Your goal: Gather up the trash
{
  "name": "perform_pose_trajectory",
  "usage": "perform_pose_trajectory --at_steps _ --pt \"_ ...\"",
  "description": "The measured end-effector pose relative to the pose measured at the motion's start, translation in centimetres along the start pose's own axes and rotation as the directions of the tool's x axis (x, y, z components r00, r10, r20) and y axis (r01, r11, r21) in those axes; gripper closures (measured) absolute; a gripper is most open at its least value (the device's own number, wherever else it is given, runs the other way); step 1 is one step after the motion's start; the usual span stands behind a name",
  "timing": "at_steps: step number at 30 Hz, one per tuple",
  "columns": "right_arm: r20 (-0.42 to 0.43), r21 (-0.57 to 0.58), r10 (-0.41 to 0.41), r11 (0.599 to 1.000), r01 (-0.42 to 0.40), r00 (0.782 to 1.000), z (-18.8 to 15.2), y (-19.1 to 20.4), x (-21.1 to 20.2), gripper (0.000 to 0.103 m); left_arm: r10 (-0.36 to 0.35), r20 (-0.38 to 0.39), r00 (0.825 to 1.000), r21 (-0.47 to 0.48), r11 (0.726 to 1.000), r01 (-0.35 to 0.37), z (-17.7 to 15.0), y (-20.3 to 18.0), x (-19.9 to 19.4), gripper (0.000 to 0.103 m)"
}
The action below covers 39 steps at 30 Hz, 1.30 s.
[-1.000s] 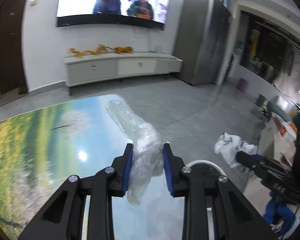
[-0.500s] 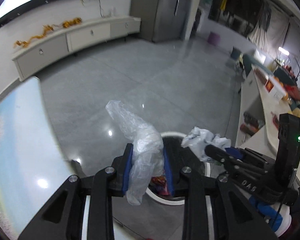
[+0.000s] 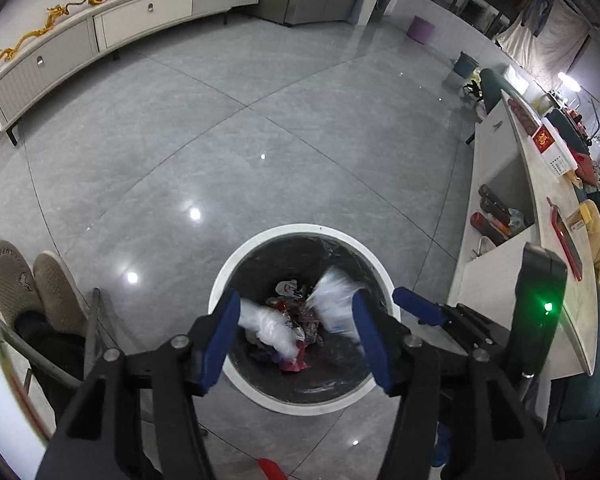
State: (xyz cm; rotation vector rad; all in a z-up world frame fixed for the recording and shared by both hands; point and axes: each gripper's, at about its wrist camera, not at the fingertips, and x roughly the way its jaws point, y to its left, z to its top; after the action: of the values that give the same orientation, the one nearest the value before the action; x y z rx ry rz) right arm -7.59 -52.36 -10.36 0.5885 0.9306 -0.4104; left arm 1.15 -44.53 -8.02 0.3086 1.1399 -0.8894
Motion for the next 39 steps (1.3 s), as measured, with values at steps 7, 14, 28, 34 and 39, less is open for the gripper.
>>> perform_pose_trajectory --at_steps 7,14,28,34,39 --pt "-0.009 0.023 -0.042 0.999 0.042 0.999 -1.1 -1.4 -0.4 0.05 0.02 0.021 1.0 -0.027 0.999 -0.019 -0.5 0.0 -0.5 0.046" --pt "0.056 -0.006 -0.056 0.998 0.056 0.997 -0.8 0.0 -3.2 0.049 0.181 0.187 0.966 0.009 0.983 -0.186 -2.4 -0.1 -5.5 0.046" --pt "0.206 -0.234 0.069 0.972 -0.019 0.976 -3.1 11.1 -10.7 0.041 0.428 0.391 0.815 -0.125 0.902 -0.414 -9.5 4.7 -16.1 0.04" --pt "0.231 -0.314 0.13 0.948 -0.052 0.964 -4.8 15.4 -12.9 0.036 0.494 0.447 0.746 -0.192 0.867 -0.46 -12.9 6.5 -20.6 0.04" --pt "0.261 -0.349 0.162 0.935 -0.064 0.952 -6.5 17.7 -14.7 0.03 0.544 0.48 0.688 -0.255 0.837 -0.484 -15.6 7.8 -24.2 0.04"
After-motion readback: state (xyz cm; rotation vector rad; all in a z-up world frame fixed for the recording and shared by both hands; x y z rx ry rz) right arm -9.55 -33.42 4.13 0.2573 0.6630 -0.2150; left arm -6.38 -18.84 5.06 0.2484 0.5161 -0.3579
